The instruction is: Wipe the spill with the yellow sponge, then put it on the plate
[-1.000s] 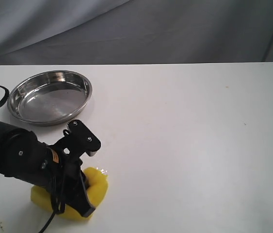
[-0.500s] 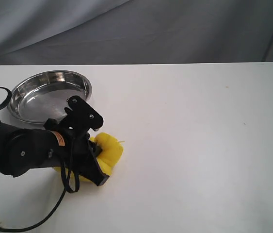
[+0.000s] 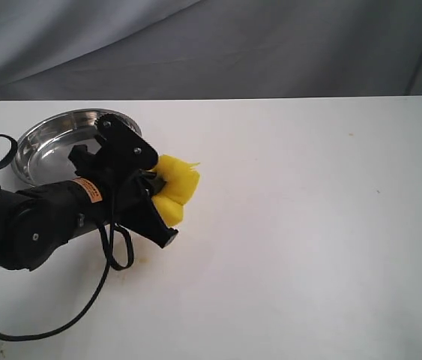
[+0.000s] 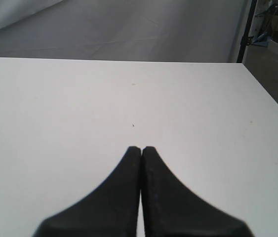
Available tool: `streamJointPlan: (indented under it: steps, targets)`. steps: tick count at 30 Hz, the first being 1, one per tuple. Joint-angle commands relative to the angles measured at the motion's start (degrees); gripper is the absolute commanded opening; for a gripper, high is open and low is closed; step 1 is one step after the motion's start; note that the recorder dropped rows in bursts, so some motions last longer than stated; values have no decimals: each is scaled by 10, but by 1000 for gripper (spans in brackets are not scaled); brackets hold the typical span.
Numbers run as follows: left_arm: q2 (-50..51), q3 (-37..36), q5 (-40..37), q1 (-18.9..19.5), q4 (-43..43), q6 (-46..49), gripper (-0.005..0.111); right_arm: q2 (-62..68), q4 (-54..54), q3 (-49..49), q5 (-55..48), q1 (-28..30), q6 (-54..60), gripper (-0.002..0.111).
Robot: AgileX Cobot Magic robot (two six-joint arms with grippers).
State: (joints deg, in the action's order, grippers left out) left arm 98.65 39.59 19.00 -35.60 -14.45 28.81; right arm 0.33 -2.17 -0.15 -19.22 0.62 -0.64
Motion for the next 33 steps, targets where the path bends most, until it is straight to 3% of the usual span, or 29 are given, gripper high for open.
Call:
streamJointPlan:
  steps: [1,5,12,22,30,33]
  targets:
    - [0,1,-59,-4,-6,17,0,-3,2,2,1,-1,2,0]
    - [3,1,-140,-4,-6,34,0,-3,2,2,1,-1,2,0]
    - [38,1,-190,-4,0,34,0,-3,2,2,1,-1,2,0]
    - [61,-1,-328,-4,53,31,0,-3,2,2,1,-1,2,0]
    - [61,-1,-473,-4,68,24,0,-3,2,2,1,-1,2,0]
    - [57,-1,-475,-4,120,-59,0,-3,2,2,1,-1,2,0]
